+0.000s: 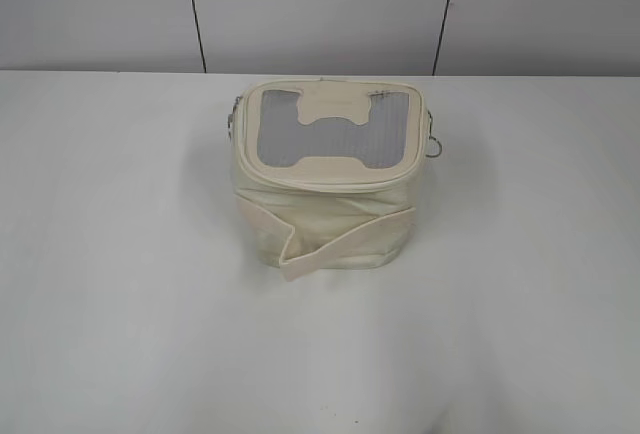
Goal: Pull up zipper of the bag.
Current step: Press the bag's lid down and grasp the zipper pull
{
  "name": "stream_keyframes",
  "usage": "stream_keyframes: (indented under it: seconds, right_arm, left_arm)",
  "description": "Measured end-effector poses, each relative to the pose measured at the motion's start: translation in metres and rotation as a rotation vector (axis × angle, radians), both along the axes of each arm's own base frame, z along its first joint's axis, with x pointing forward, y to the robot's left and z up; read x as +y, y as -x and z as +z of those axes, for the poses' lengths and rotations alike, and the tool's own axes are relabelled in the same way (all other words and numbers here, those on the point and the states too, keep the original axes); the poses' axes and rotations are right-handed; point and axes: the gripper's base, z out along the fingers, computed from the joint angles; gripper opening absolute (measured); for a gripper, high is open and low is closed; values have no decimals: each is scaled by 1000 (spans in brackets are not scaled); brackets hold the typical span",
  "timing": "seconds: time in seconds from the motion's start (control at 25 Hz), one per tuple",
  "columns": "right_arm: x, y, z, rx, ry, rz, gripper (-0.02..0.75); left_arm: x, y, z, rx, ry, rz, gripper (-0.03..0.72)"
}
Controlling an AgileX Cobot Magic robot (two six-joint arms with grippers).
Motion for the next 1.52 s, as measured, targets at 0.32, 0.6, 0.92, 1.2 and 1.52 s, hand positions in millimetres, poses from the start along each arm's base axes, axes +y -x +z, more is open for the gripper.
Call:
stream_keyframes:
  seconds: [0.32, 0.6, 0.92, 1.2, 1.52]
  right_arm:
    - [0, 0, 0, 0, 0, 0, 504]
    - [0, 0, 0, 0, 0, 0, 504]
    - [1, 0, 0, 3, -15, 10, 504]
    - [7, 0, 1, 20, -87, 49, 504]
    - [27, -70, 21, 79, -130, 156, 504]
  left_arm:
    - [0, 0, 0, 0, 0, 0, 239]
    - [0, 0, 0, 0, 0, 0, 239]
    - [0, 0, 0, 0, 0, 0, 239]
    - [0, 0, 0, 0, 0, 0, 239]
    - [0, 0, 0, 0, 0, 0, 239]
